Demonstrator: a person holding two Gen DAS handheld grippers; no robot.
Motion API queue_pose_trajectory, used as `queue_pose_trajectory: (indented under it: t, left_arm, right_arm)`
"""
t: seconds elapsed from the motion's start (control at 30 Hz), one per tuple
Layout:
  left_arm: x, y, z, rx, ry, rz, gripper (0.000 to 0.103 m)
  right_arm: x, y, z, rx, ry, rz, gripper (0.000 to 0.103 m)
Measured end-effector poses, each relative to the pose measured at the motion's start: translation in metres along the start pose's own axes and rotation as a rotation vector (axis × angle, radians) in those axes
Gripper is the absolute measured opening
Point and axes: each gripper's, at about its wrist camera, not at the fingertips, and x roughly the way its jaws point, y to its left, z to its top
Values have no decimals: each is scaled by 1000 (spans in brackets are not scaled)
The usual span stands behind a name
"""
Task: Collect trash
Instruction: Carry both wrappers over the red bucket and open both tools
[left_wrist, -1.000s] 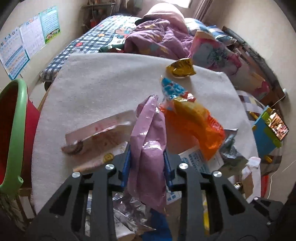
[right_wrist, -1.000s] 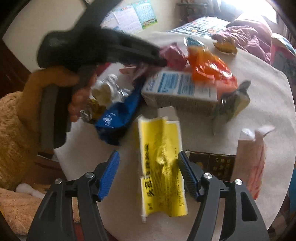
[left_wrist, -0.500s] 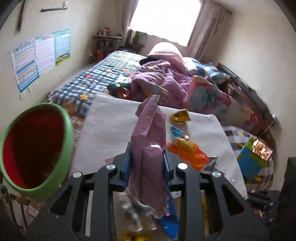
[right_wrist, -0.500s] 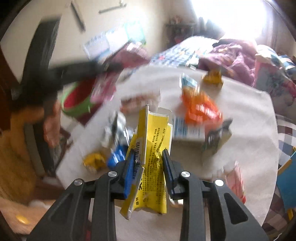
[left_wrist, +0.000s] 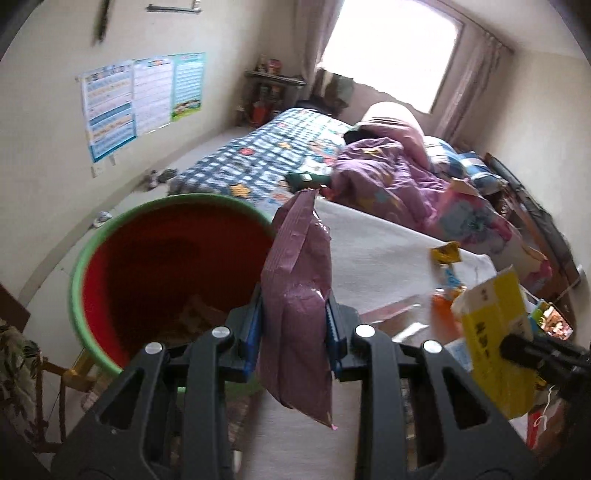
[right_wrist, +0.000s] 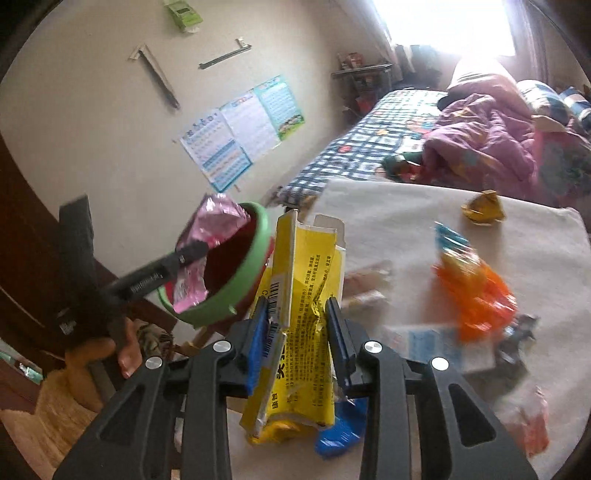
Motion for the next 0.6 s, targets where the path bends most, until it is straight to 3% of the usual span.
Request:
queue_pose_trajectory:
  t: [0.3,0.6]
  left_arm:
    - [1,50,5,-43,6,56,28]
    - [7,87,6,-71,18,91,28]
  right_arm:
    - [43,40,38,-46,18,69,31]
    - [83,67,51,-57,21,88,32]
